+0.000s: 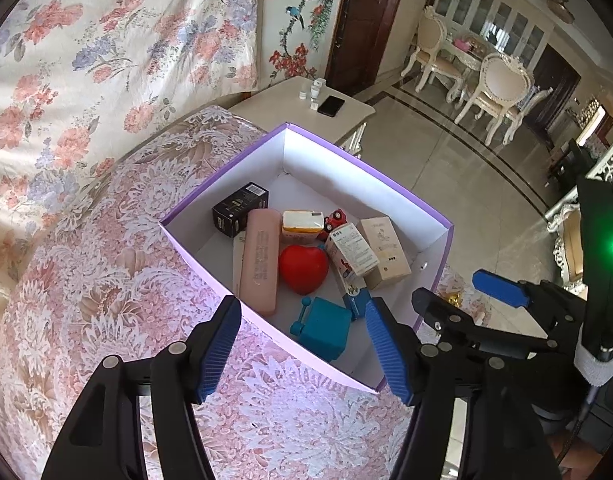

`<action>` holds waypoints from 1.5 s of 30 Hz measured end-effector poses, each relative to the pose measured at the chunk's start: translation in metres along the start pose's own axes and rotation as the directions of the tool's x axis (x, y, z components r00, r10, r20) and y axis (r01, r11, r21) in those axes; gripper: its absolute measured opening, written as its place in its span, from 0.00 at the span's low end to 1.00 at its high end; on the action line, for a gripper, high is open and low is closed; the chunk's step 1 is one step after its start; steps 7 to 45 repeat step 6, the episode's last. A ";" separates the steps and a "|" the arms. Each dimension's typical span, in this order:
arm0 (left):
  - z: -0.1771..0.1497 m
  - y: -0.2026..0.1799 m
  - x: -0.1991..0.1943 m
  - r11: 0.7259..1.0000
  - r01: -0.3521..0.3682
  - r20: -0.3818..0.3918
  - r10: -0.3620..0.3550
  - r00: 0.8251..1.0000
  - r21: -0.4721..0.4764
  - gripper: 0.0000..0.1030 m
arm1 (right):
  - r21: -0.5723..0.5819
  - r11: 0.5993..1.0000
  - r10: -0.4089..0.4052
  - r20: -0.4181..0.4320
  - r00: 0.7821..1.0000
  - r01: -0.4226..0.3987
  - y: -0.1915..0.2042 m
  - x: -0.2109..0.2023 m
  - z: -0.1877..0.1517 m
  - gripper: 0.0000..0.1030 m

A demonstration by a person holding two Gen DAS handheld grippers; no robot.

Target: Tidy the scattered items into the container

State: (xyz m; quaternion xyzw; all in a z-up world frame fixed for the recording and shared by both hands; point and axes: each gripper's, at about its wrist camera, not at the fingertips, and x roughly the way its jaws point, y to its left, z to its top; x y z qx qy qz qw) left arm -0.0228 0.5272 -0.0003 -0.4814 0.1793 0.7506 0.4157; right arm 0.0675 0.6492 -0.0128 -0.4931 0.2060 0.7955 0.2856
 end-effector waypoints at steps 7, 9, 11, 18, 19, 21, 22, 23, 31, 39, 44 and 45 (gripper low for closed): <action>0.001 -0.001 0.000 1.000 -0.018 0.009 0.018 1.000 0.011 0.64 | -0.002 1.000 0.000 -0.004 1.000 0.000 0.000 0.002 0.000 0.70; 0.001 -0.001 0.000 1.000 -0.018 0.009 0.018 1.000 0.011 0.64 | -0.002 1.000 0.000 -0.004 1.000 0.000 0.000 0.002 0.000 0.70; 0.001 -0.001 0.000 1.000 -0.018 0.009 0.018 1.000 0.011 0.64 | -0.002 1.000 0.000 -0.004 1.000 0.000 0.000 0.002 0.000 0.70; 0.001 -0.001 0.000 1.000 -0.018 0.009 0.018 1.000 0.011 0.64 | -0.002 1.000 0.000 -0.004 1.000 0.000 0.000 0.002 0.000 0.70; 0.001 -0.001 0.000 1.000 -0.018 0.009 0.018 1.000 0.011 0.64 | -0.002 1.000 0.000 -0.004 1.000 0.000 0.000 0.002 0.000 0.70; 0.001 -0.001 0.000 1.000 -0.018 0.009 0.018 1.000 0.011 0.64 | -0.002 1.000 0.000 -0.004 1.000 0.000 0.000 0.002 0.000 0.70; 0.001 -0.001 0.000 1.000 -0.018 0.009 0.018 1.000 0.011 0.64 | -0.002 1.000 0.000 -0.004 1.000 0.000 0.000 0.002 0.000 0.70; 0.001 -0.001 0.000 1.000 -0.018 0.009 0.018 1.000 0.011 0.64 | -0.002 1.000 0.000 -0.004 1.000 0.000 0.000 0.002 0.000 0.70; 0.001 -0.001 0.000 1.000 -0.018 0.009 0.018 1.000 0.011 0.64 | -0.002 1.000 0.000 -0.004 1.000 0.000 0.000 0.002 0.000 0.70; 0.001 -0.001 0.000 1.000 -0.018 0.009 0.018 1.000 0.011 0.64 | -0.002 1.000 0.000 -0.004 1.000 0.000 0.000 0.002 0.000 0.70; 0.001 -0.001 0.000 1.000 -0.018 0.009 0.018 1.000 0.011 0.64 | -0.002 1.000 0.000 -0.004 1.000 0.000 0.000 0.002 0.000 0.70; 0.001 -0.001 0.000 1.000 -0.018 0.009 0.018 1.000 0.011 0.64 | -0.002 1.000 0.000 -0.004 1.000 0.000 0.000 0.002 0.000 0.70</action>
